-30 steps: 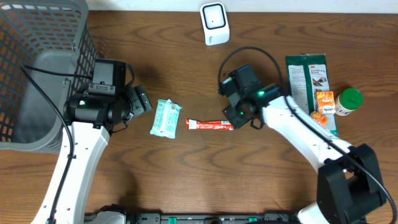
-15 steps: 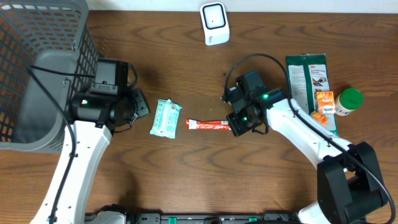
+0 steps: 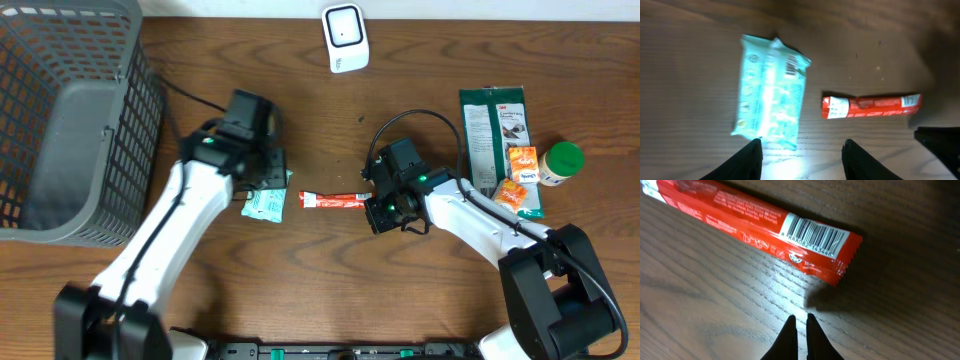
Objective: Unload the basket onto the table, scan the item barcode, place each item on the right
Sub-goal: 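Bring the left gripper in and grasp the red stick's left end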
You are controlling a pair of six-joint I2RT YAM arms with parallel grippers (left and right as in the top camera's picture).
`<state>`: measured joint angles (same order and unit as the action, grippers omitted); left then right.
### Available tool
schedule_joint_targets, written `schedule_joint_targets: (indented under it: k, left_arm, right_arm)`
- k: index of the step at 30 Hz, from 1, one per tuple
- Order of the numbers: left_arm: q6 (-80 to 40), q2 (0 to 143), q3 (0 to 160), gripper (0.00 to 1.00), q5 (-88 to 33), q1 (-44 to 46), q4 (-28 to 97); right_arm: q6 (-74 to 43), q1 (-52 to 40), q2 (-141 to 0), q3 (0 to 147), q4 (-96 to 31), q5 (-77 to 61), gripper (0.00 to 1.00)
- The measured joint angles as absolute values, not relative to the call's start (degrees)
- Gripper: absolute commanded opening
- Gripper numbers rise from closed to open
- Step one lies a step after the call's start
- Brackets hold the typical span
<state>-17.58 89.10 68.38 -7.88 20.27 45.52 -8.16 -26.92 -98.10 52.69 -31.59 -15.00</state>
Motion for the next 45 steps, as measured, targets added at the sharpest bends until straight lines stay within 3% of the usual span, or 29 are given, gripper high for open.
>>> schedule_joint_targets:
  k: [16,26,45]
  left_arm:
    - [-16.6,103.6,68.4,0.52,-8.7,30.5,41.3]
    - [-16.7,108.1,68.4,0.53,-8.7,32.1,38.7]
    - [-16.6,108.1,68.4,0.56,-11.5,36.6,38.7]
  right_arm:
    - [-9.1,-26.7,-102.0,53.6,-27.6,-15.3,0.01]
    - [-9.4,-23.3,-102.8,53.6,-20.5,-13.6,0.06]
    - [-9.9,-21.4,-103.9,53.6,-12.6,-8.6,0.29]
